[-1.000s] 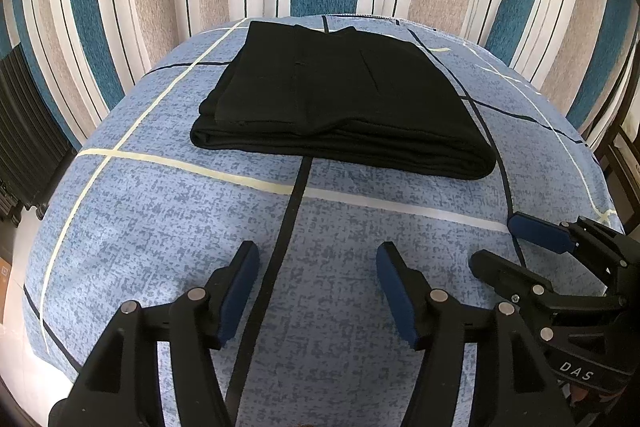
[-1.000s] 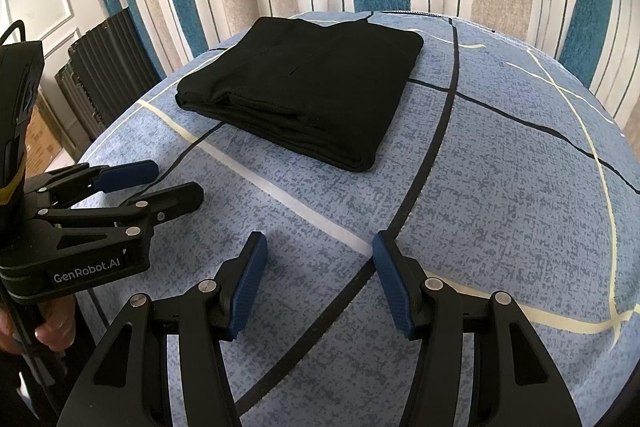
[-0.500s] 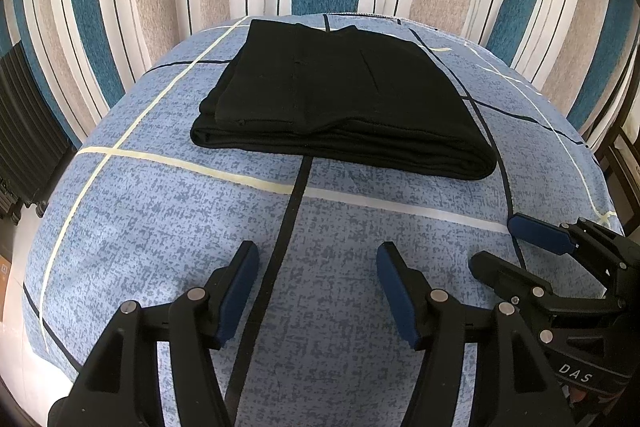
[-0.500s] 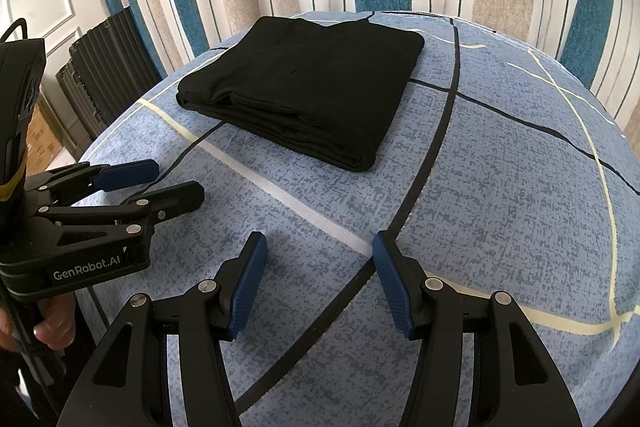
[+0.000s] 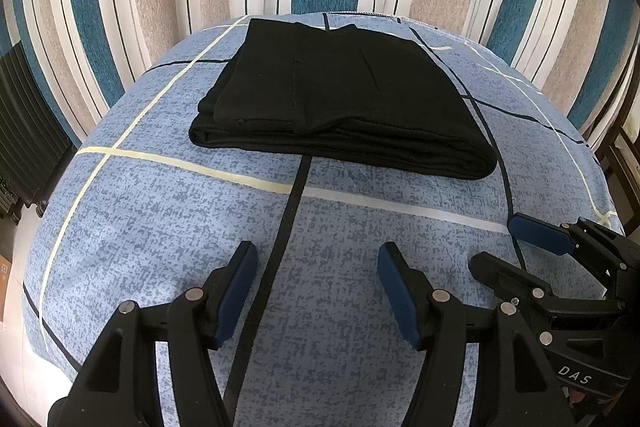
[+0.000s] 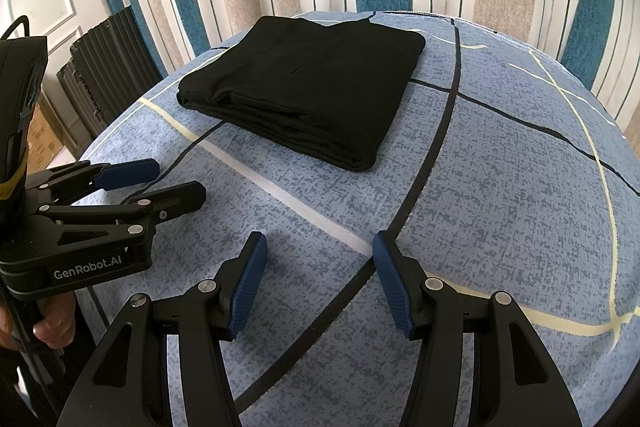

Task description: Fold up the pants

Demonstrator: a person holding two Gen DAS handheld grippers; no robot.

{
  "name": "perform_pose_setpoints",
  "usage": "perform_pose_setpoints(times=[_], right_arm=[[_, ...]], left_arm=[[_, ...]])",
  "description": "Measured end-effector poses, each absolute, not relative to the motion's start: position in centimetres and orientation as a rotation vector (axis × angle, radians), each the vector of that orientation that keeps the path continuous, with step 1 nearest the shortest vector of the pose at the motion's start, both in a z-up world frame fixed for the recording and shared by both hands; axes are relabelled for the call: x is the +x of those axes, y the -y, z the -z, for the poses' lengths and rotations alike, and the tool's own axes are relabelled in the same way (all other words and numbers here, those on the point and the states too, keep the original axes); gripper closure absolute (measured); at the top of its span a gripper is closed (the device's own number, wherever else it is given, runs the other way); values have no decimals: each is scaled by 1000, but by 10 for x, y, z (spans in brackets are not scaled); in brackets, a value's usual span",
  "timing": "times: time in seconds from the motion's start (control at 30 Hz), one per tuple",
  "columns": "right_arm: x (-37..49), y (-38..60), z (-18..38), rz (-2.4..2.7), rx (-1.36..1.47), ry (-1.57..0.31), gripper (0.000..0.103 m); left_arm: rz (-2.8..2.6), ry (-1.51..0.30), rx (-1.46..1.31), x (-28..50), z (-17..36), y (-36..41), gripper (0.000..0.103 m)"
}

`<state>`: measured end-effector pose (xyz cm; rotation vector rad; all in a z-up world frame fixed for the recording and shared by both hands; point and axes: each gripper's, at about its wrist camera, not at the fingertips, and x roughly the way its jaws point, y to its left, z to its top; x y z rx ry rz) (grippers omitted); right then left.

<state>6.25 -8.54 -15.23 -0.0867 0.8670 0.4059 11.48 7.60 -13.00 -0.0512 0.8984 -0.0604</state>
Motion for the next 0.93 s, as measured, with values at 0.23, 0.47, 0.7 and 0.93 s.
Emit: perform_pose_setpoints(times=[0.23, 0.47, 0.7, 0.93], right_arm=[[62, 85, 152, -405, -87, -867, 47], [62, 85, 153, -405, -87, -867, 47], [62, 85, 153, -405, -87, -866, 47], [62, 85, 153, -405, -87, -867, 47]], left_arm=[[60, -899, -51, 115, 130, -76, 37], [60, -899, -52, 115, 130, -76, 37], [60, -899, -53, 114, 131, -76, 37], [62, -894, -61, 110, 131, -76, 37]])
